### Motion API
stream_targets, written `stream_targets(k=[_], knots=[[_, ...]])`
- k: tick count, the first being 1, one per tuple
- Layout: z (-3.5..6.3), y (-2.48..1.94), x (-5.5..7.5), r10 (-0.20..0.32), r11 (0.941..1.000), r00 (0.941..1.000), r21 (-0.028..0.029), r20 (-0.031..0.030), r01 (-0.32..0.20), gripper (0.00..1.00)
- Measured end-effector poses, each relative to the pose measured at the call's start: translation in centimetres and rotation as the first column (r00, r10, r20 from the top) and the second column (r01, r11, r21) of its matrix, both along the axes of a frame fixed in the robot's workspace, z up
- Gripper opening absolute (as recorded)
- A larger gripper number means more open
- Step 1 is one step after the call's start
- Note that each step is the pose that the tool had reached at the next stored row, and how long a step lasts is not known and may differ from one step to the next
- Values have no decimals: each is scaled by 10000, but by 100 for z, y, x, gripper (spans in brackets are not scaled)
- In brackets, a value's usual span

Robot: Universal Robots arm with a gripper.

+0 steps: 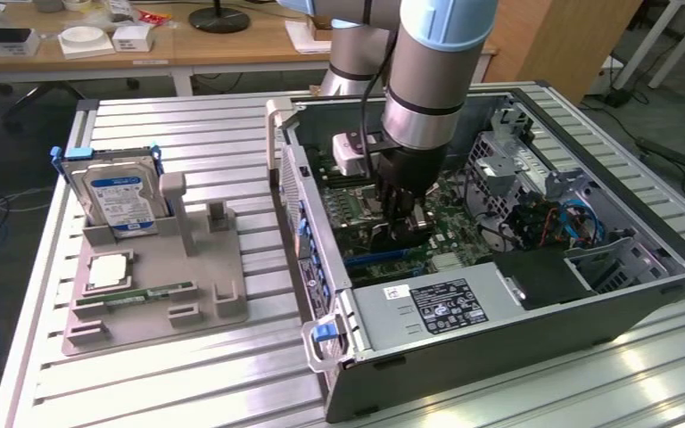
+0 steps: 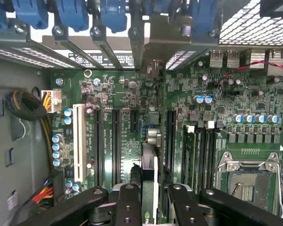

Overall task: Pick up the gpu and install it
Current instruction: 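Insert the gpu into the slot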

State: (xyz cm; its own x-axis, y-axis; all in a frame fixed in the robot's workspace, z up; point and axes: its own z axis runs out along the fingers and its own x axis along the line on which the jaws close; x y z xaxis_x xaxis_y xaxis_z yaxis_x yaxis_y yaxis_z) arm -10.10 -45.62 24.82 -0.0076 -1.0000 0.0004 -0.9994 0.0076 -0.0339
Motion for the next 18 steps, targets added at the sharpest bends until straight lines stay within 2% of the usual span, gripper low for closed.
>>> stream_targets(k=[9, 18], knots=[[-1, 1, -2, 129, 9999, 9999, 25, 1, -129, 27], [-6, 2, -42, 163, 9999, 9999, 27, 3, -163, 27]])
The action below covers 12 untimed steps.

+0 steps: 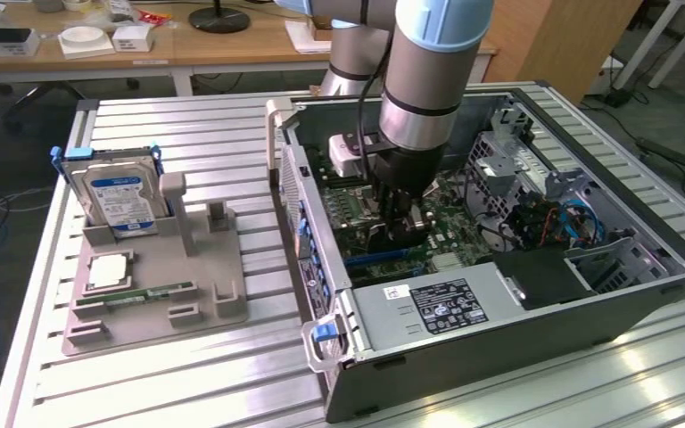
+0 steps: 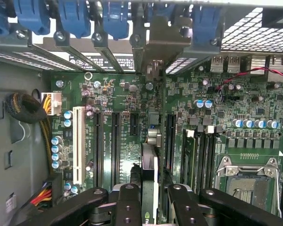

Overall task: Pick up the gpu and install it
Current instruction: 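Insert the gpu into the slot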

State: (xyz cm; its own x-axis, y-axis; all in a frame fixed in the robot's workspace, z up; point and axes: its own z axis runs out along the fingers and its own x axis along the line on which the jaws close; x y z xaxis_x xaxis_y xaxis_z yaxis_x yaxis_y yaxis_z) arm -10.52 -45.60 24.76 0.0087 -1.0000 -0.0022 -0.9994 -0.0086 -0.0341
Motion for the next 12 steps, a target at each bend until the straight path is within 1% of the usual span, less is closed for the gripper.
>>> stream_targets(k=[4, 12], knots=[[-8, 1, -1, -3, 10000, 10000, 10, 0, 3, 27], [-11, 5, -1, -2, 10000, 10000, 12, 1, 2, 27]])
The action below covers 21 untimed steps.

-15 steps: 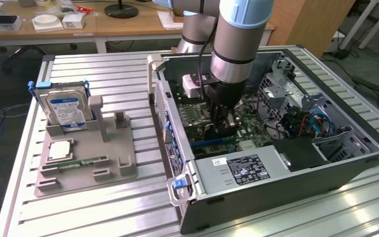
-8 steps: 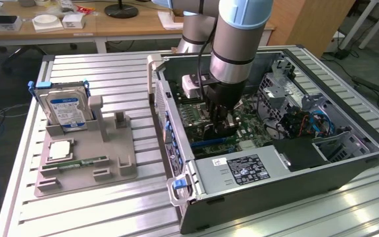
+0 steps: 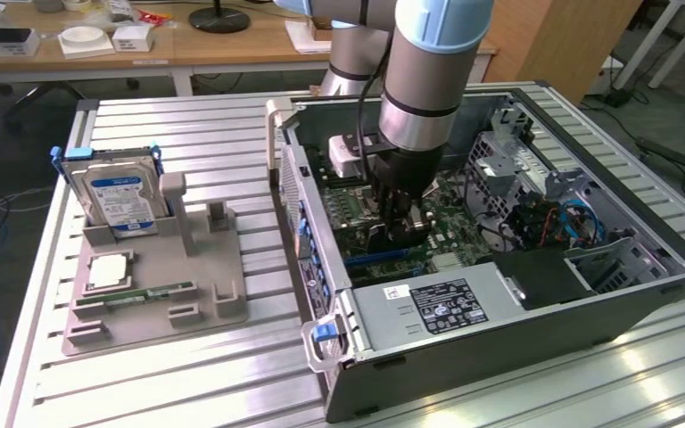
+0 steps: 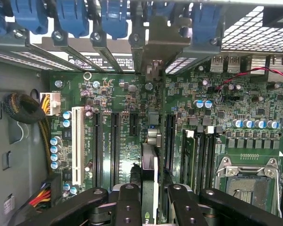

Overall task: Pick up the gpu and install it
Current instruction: 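Insert the gpu into the slot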

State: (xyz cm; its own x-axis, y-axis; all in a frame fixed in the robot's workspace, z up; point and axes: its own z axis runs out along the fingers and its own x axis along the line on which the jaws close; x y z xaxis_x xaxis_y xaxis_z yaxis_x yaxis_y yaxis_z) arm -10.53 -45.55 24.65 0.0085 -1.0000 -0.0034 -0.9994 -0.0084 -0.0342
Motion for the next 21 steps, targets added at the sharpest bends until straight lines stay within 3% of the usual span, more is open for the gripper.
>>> stream_targets(k=[6, 21], knots=[[-20, 2, 0, -1, 10000, 10000, 24, 0, 1, 27], [-54, 2, -1, 0, 10000, 10000, 22, -3, 0, 27]])
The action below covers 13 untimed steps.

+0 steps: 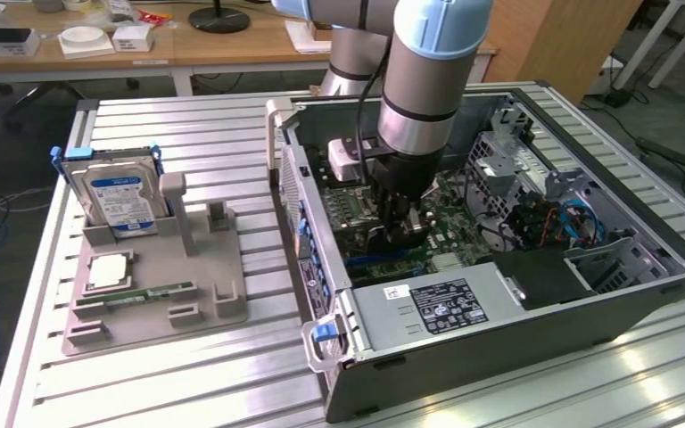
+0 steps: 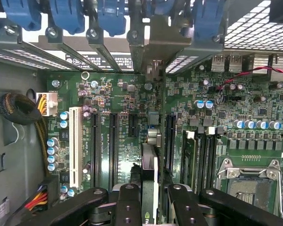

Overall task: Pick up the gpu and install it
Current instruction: 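Insert the gpu into the slot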

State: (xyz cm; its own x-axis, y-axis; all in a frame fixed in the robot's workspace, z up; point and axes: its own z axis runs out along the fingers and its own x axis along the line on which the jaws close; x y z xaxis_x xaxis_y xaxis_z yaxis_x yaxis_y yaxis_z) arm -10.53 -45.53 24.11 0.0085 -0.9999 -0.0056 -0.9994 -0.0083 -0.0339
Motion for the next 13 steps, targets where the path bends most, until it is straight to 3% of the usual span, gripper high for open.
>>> stream_targets(k=[10, 13], knots=[[-12, 1, 0, 0, 10000, 10000, 4, 2, 0, 27], [-9, 1, 1, 0, 10000, 10000, 10, -33, 0, 27]])
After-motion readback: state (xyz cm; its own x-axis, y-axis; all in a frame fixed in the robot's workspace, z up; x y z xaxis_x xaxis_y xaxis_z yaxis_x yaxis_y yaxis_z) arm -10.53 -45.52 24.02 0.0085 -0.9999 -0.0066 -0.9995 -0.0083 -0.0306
